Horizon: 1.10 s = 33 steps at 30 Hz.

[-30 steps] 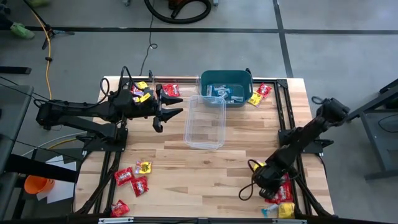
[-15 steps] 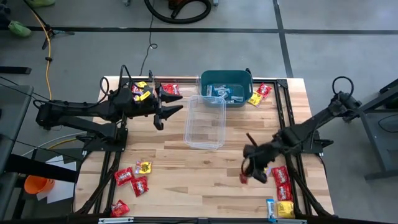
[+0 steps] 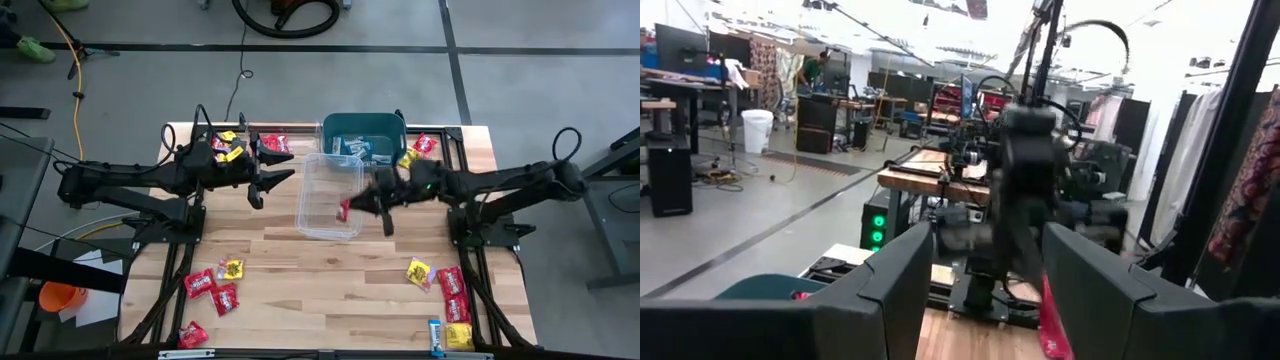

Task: Sort candy
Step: Put the red candy into the transparent bin

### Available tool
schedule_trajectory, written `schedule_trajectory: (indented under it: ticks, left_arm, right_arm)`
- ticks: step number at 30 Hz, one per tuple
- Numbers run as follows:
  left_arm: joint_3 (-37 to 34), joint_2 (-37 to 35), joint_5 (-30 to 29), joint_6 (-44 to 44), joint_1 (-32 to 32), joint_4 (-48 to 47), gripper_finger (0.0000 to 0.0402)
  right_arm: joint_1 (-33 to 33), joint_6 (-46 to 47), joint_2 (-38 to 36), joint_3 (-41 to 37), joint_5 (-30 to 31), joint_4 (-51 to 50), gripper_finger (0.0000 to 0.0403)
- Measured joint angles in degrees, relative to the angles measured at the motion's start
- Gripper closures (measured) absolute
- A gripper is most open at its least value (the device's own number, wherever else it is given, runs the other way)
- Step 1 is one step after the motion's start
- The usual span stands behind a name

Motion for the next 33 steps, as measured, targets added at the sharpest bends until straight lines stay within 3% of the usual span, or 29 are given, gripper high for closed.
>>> schedule_trajectory:
  ticks: [3, 10, 14, 17, 26, 33]
  left_arm:
    - [0.0, 0.0, 0.0, 0.1, 0.0, 0.0, 0.0222]
    - [0.0, 0.0, -0.2, 0.9, 0.0, -0.2, 0.0222]
    - [0.0, 0.0, -0.2, 1.0, 0.0, -0.3, 0.0222]
    - [0.0, 0.0, -0.2, 1.0, 0.0, -1.5, 0.0222]
    - [0.0, 0.0, -2.8, 2.5, 0.0, -4.2, 0.0221]
    - [0.0, 0.8, -3.3, 4.1, 0.2, -3.8, 0.0194]
  right_arm:
    - [-3.2, -2.3, 0.0, 0.3, -0.6, 5.5, 0.0400]
    - [-5.8, -5.5, 3.4, 4.3, 0.9, 5.7, 0.0400]
    - [-4.9, -12.1, 6.5, 8.3, 8.4, 5.6, 0.0400]
    - [-4.9, -16.2, 8.1, 11.2, 10.5, 5.1, 0.0400]
    - [-5.0, -16.5, 10.8, 14.8, 10.8, 4.7, 0.0400]
    - [-5.0, -13.1, 11.1, 14.8, 17.2, 5.0, 0.0400]
